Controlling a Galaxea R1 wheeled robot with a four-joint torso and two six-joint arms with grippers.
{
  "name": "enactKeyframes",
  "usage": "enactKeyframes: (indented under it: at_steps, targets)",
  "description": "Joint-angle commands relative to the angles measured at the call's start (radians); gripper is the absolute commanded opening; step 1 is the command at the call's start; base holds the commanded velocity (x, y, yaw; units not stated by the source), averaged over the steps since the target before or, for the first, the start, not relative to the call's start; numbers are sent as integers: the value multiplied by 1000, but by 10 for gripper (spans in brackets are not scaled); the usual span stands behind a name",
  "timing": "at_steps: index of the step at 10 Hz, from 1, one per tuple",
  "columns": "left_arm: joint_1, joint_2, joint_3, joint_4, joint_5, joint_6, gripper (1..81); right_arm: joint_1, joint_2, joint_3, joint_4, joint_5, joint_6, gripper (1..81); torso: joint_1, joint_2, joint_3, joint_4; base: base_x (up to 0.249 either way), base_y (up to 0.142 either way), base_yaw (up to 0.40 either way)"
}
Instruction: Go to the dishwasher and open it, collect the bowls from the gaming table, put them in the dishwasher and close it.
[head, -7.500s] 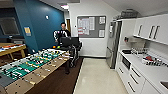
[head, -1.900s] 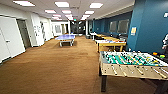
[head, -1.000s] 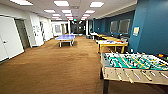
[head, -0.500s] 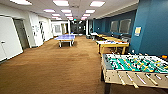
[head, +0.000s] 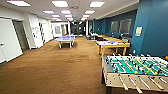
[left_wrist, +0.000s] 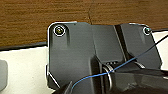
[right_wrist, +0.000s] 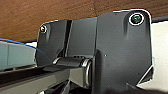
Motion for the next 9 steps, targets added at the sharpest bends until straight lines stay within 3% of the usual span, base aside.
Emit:
enactKeyframes:
  at_steps: [1, 9]
  targets:
    - [-54, -8, 0, -8, 41, -4, 811, 60, -4, 4, -7, -53, -4, 811, 0, 0, 0, 0, 166, 0, 0]
    - [-52, -8, 0, -7, 41, -4, 811, 60, -3, 4, -11, -53, -4, 811, -1, 0, 0, 0, 166, 0, 0]
